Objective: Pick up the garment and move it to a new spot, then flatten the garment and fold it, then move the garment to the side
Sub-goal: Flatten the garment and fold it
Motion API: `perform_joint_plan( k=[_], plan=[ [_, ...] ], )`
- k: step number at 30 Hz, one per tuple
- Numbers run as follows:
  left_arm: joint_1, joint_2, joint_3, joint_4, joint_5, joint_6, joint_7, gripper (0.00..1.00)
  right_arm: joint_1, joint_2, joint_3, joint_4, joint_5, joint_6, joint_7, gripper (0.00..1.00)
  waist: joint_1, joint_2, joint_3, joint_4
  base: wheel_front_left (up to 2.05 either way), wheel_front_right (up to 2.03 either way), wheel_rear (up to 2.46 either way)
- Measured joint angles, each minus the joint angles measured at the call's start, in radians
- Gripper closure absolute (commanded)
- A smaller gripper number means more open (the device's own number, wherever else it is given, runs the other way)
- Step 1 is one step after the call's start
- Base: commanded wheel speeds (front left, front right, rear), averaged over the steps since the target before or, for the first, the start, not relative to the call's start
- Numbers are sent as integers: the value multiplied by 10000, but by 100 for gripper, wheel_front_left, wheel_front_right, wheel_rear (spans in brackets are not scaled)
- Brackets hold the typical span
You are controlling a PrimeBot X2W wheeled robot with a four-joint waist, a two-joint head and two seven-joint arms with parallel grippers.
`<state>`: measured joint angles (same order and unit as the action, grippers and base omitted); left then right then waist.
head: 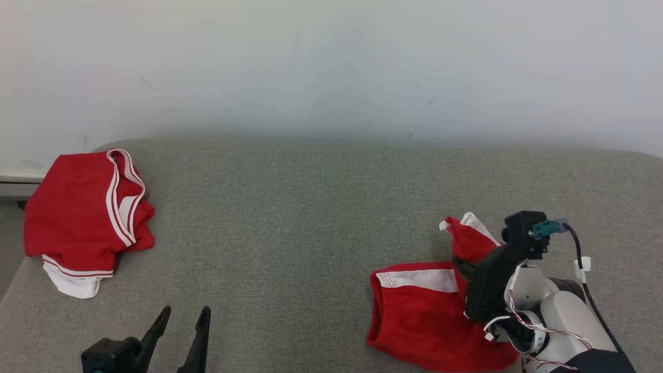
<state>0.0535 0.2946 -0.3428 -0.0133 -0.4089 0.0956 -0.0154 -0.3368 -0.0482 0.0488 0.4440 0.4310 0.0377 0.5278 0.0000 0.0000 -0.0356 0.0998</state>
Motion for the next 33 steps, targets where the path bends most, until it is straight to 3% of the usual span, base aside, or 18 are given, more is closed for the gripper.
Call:
perform_joint_plan(
  k=[9,14,24,26,27,33],
  plan=[
    [-1,-21,-125,-44,0,-2,0,0,412,2,1386,-1290,435,341,485,100,-1,0,26,20,0,0,0],
    [2,-17,-96,-59,0,-2,0,0,876,-31,2142,-1948,706,357,713,100,-1,0,41,55,0,0,0],
    [-1,-17,-67,-104,0,0,2,0,802,-56,3289,-2506,1501,-671,711,100,-1,0,137,52,0,0,0],
    [-4,-19,-79,-109,2,-2,2,0,802,-61,3289,-2508,1501,-811,719,5,0,0,160,50,0,0,0],
    [-4,-19,-81,-109,0,0,2,0,802,-61,3283,-2520,1501,-888,719,0,-1,0,171,50,0,0,0],
    [-5,-19,-73,-119,2,6,2,0,676,-98,2638,-2782,1156,-1283,514,0,0,0,220,26,0,0,0]
  ],
)
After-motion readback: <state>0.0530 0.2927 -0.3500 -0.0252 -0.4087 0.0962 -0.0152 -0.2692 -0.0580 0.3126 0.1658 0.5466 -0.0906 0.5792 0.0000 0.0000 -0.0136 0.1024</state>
